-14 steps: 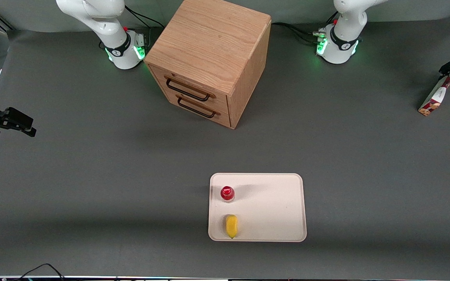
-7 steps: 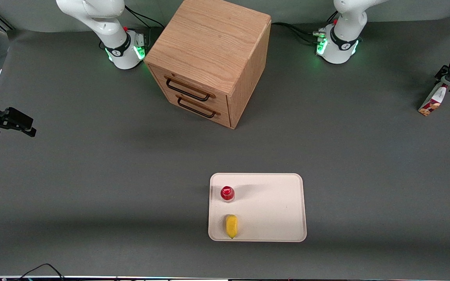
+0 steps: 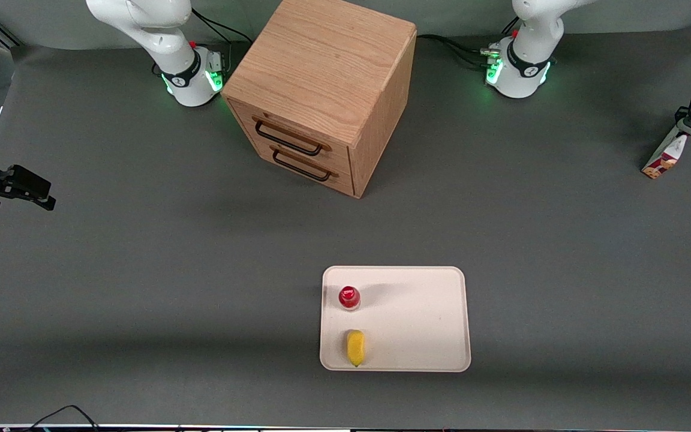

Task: Place red cookie box on tray
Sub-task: 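Close the left gripper on the cookie box and lift it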

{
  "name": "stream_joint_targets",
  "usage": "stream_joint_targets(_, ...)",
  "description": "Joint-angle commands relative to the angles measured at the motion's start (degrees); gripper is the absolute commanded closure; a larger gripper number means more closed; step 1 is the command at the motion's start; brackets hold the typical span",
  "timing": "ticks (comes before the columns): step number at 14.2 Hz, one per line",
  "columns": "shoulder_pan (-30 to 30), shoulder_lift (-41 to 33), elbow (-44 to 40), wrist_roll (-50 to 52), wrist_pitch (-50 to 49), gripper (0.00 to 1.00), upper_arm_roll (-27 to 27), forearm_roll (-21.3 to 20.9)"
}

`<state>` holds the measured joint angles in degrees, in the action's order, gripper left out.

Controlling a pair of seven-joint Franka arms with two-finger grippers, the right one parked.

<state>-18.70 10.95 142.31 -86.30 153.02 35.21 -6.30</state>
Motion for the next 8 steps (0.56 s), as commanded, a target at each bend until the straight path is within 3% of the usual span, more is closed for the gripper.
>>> stream_joint_targets(1, 4.5, -2.0, -5.4, 0.8, -9.1, 1.0, 0.4, 4.6)
stream_joint_targets(5, 15.5, -4.1, -17.4, 19.5, -28.3, 1.0, -0.5, 4.8)
stream_joint_targets(8, 19.8, -3.5, -27.1, 39.6, -38.7, 1.0, -7.5, 4.8)
